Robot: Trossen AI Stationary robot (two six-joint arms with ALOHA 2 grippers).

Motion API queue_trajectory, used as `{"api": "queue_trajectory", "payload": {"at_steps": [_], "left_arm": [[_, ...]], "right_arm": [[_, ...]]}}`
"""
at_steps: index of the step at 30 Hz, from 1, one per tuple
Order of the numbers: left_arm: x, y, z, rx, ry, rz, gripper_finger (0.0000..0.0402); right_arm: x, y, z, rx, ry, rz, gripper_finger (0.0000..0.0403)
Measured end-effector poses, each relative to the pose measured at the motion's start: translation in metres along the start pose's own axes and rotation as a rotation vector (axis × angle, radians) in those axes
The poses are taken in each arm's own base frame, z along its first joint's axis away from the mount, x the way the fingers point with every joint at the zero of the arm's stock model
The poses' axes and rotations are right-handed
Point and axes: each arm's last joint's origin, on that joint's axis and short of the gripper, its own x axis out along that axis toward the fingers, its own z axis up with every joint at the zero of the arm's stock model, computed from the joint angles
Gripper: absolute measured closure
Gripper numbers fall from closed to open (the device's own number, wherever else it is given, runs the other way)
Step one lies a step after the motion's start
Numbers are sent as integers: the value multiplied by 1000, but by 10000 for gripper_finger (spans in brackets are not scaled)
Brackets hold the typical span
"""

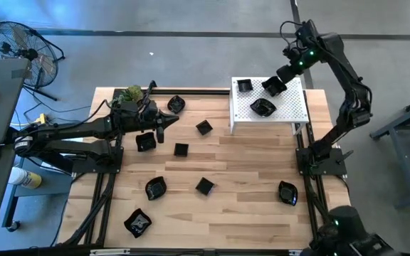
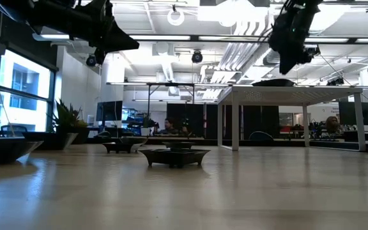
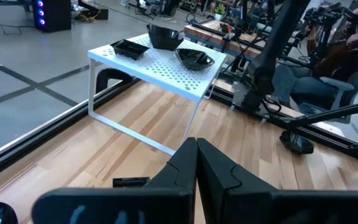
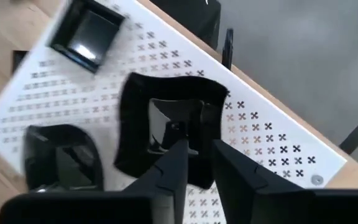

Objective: Pick & Place Mini shaped plates
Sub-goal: Stack the leaf-shaped plate on top of the leaf-shaped plate on the shelf

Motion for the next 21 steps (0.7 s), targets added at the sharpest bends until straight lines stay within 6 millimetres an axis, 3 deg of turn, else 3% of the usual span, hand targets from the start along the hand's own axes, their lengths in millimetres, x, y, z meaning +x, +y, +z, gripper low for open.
{"api": "queue_trajectory", "payload": {"at_steps": [6, 13, 21], "left_arm": [[0, 1, -5, -22, 48, 14, 401], [-1, 3, -11, -8, 136, 36, 401], [-7, -1, 4, 41, 254, 58, 401]], "right_arm": [[-31, 45, -1, -157, -217, 117, 397], [-49, 107, 5, -310, -419, 214, 396], [-52, 168, 7, -477, -537, 340, 400]]}}
